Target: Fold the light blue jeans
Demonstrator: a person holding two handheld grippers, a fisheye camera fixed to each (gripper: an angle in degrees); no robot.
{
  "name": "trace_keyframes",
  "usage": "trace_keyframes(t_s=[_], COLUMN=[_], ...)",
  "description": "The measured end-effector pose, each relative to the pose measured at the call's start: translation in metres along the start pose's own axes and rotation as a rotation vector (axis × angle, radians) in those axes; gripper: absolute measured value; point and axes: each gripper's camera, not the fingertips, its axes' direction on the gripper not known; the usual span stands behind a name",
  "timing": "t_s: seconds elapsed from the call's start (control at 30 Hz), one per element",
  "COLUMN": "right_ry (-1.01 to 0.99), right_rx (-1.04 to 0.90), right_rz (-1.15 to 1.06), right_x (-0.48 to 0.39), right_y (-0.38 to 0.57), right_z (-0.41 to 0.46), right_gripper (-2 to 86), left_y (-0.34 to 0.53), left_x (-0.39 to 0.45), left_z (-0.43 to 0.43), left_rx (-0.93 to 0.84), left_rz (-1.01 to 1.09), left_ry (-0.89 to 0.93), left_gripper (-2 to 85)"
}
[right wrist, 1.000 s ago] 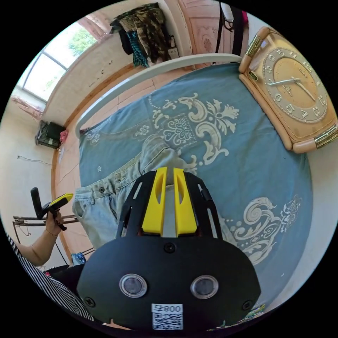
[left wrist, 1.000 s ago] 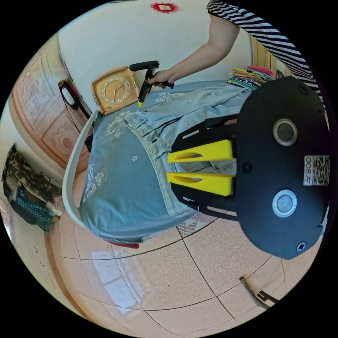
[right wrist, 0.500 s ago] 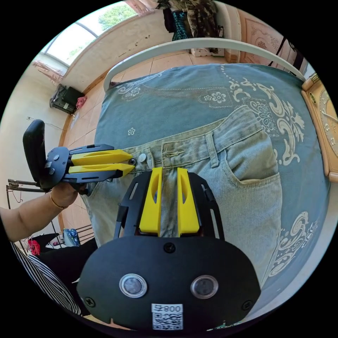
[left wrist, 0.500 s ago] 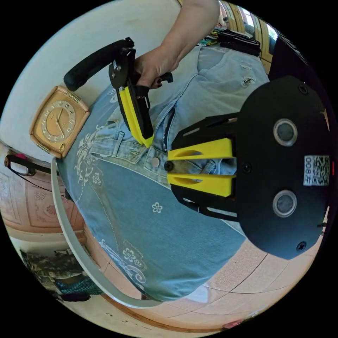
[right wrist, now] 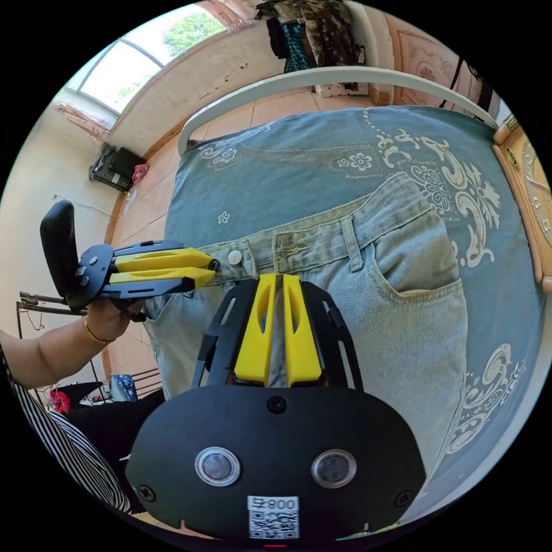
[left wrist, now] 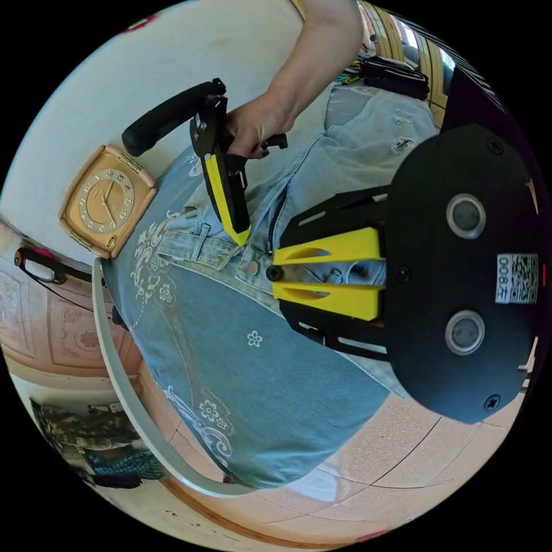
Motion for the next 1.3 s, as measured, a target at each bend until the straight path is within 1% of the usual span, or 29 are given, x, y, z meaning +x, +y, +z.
trace_keyframes(t_s=[0.13,0.27,0.4,0.53,0.6,0.83,1.0,1.03,1.07,1.1,1.17,1.23,1.3], right_ry=[-0.117,-0.274,-0.423,-0.499,-0.477,-0.441,-0.412,-0.399,-0.330,-0.305,-0.292,-0.211,-0.121], right_rx=[0.061,0.172,0.263,0.288,0.269,0.190,0.067,0.049,0.021,0.012,0.062,0.129,0.176], right_rz=[0.056,0.116,0.178,0.181,0.158,0.086,-0.003,-0.014,-0.028,-0.039,-0.024,-0.019,-0.005], right_x=[0.018,0.041,0.063,0.070,0.067,0.050,0.033,0.030,0.024,0.020,0.017,0.012,0.005], right_y=[0.009,0.027,0.049,0.060,0.062,0.060,0.054,0.054,0.054,0.055,0.059,0.065,0.069], right_z=[-0.007,-0.026,-0.035,-0.032,-0.029,-0.009,0.016,0.019,0.024,0.025,0.018,0.007,0.000], right_gripper=[1.5,0.9,0.7,0.6,0.6,0.5,0.3,0.3,0.4,0.6,1.0,1.9,5.0], left_y=[-0.005,-0.013,-0.025,-0.040,-0.046,-0.057,-0.063,-0.065,-0.067,-0.068,-0.072,-0.075,-0.078], left_x=[0.009,0.020,0.024,0.033,0.037,0.048,0.060,0.062,0.065,0.067,0.073,0.078,0.081], left_z=[-0.003,-0.002,0.011,0.033,0.038,0.060,0.065,0.064,0.064,0.064,0.067,0.068,0.068], left_rx=[0.045,0.088,0.079,0.049,0.054,-0.027,-0.016,-0.015,-0.008,-0.009,-0.024,-0.030,-0.037], left_rz=[-0.001,0.014,0.014,0.031,0.038,0.018,0.025,0.024,0.031,0.038,0.065,0.080,0.084], left_ry=[0.025,0.032,0.029,-0.001,-0.002,-0.023,-0.045,-0.052,-0.072,-0.080,-0.095,-0.104,-0.120], left_gripper=[4.9,4.8,4.1,1.8,1.0,1.0,1.9,2.4,3.1,3.4,4.6,5.4,6.4])
